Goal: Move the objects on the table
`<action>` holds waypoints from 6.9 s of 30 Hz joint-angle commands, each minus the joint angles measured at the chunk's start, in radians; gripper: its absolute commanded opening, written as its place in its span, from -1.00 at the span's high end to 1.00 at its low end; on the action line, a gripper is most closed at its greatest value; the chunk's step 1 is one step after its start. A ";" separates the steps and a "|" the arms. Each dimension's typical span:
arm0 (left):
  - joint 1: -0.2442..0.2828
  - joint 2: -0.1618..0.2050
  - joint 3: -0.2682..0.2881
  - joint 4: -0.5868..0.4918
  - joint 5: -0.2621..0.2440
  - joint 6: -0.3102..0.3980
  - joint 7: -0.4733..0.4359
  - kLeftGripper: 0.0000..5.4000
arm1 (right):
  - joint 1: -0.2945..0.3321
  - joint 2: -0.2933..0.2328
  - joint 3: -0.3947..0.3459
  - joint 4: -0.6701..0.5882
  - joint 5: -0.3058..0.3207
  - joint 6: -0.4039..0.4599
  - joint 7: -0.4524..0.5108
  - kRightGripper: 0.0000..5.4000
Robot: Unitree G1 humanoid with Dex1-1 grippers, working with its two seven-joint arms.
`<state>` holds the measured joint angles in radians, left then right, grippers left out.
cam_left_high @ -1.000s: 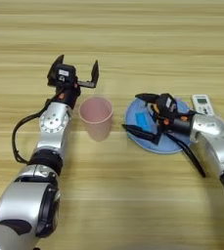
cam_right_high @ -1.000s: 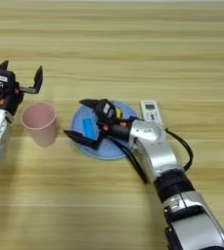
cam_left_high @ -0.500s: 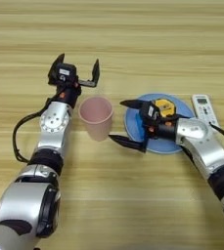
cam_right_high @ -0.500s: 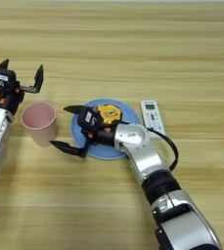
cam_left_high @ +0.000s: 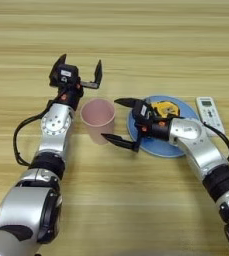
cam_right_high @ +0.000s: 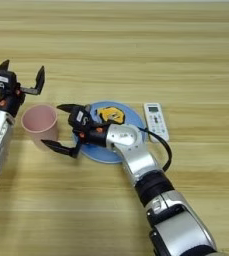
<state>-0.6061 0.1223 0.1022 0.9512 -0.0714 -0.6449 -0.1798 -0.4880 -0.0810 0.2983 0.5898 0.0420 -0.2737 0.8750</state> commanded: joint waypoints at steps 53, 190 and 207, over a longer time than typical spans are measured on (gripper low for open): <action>0.001 -0.007 0.004 -0.011 0.005 -0.011 0.007 -1.00 | -0.234 0.146 -0.058 0.374 -0.085 -0.098 -0.170 -0.70; 0.139 -0.087 -0.163 -0.194 -0.051 0.048 -0.449 -0.57 | -0.036 -0.127 -0.116 -0.302 0.089 0.207 -0.060 -1.00; 0.132 -0.089 -0.161 -0.189 -0.050 0.050 -0.442 -0.57 | 0.078 -0.209 -0.165 -0.412 0.173 0.210 0.011 -1.00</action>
<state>-0.4623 0.0318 -0.0600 0.7584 -0.1246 -0.5989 -0.6233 -0.4380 -0.2687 0.1457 0.2079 0.1991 -0.0566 0.8678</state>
